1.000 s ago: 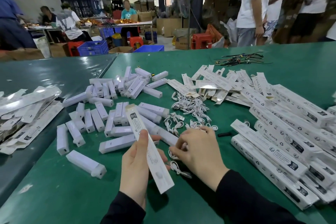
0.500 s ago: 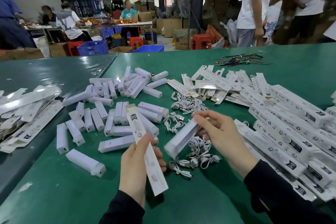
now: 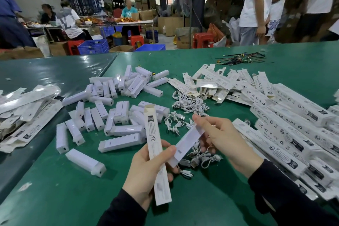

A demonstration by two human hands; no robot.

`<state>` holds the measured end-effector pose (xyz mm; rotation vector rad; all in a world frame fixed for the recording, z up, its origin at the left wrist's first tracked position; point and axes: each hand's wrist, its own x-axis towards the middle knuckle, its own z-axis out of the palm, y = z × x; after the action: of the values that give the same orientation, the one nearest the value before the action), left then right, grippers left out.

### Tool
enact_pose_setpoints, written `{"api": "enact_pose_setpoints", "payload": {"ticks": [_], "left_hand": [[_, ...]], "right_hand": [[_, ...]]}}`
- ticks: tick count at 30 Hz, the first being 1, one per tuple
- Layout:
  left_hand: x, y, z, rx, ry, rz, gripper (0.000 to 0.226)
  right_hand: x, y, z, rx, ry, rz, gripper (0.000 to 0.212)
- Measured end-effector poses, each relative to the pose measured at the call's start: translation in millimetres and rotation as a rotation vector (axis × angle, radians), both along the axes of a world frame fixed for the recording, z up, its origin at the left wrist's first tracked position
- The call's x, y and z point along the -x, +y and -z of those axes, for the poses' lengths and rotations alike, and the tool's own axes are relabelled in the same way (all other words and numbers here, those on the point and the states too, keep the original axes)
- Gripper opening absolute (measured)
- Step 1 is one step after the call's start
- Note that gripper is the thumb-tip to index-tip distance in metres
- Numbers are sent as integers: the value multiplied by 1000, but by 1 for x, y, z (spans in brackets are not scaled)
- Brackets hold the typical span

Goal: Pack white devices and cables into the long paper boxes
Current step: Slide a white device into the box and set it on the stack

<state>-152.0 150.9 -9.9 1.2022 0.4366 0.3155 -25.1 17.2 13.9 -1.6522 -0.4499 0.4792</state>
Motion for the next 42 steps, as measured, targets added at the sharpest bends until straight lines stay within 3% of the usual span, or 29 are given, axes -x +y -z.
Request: {"api": "enact_pose_setpoints", "payload": {"ticks": [3, 6, 8, 13, 16, 18, 22, 25, 30, 33, 42], "left_hand": [[0, -1, 2, -74, 29, -4, 52], [-1, 0, 2, 53, 13, -37, 48], [-1, 2, 2, 90, 5, -69, 48], [1, 1, 4, -71, 48, -75, 41], [1, -1, 5, -90, 32, -62, 34], [1, -3, 3, -44, 24, -24, 43], [2, -8, 0, -49, 65, 175, 56], [4, -9, 2, -58, 87, 302, 49], [4, -8, 5, -125, 92, 383, 48], [3, -7, 4, -120, 94, 376, 50], [4, -5, 9, -36, 97, 479, 65]], "right_hand": [[-1, -2, -3, 8, 22, -45, 36], [-6, -5, -8, -48, 58, -80, 23], [-10, -8, -9, -102, 108, -115, 25], [-7, -5, -7, -188, 197, -157, 23], [-5, -3, -5, -171, 146, -149, 23], [-7, -4, -6, -169, 93, -110, 30], [-17, -14, -16, -504, 57, 129, 49], [-19, -18, -20, -683, 37, 211, 44], [-16, -13, -12, -525, -85, 173, 28], [-19, -15, -10, -404, -160, 166, 29], [-28, -27, -16, -258, -131, 94, 33]]}}
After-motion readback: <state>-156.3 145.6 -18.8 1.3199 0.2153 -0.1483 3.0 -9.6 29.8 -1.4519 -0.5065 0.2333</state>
